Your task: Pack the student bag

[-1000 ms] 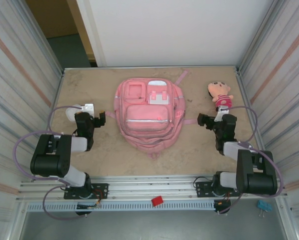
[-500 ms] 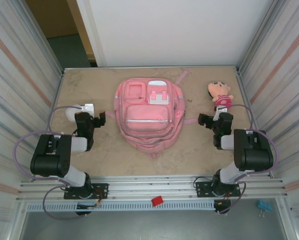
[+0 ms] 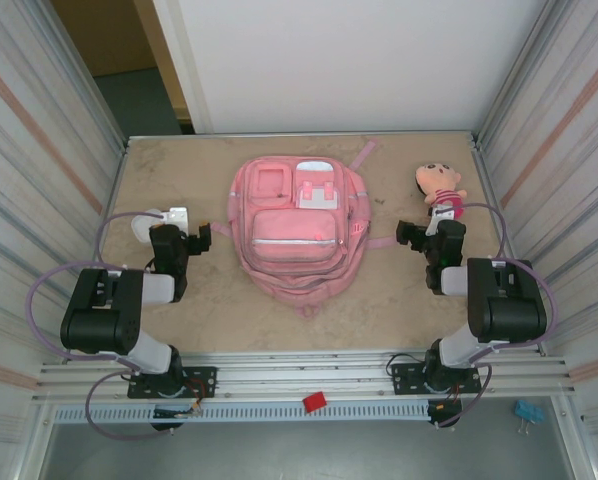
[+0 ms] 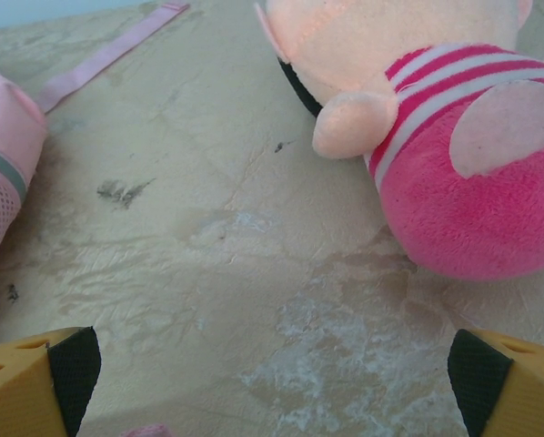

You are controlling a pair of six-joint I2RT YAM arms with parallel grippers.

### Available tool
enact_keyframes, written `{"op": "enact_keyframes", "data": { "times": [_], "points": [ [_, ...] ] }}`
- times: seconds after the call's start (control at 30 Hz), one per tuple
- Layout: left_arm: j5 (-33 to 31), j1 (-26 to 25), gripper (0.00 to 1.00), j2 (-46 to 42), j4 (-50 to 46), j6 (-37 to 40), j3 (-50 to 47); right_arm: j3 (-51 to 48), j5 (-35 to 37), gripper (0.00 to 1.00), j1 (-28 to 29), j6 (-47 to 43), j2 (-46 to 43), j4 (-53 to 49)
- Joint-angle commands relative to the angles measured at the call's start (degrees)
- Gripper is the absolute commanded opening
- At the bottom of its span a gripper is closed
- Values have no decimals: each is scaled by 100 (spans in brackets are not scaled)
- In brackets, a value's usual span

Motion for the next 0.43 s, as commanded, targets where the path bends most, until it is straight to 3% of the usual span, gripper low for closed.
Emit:
{"op": "enact_keyframes", "data": {
  "times": [0.0,0.4],
  "points": [
    [12,-5,99,-23,1,-51,59,75,67,99,15,-158,-31,20],
    [6,-13,99,-21,1,-44,55,81,62,99,8,-152,-41,0]
  ]
}}
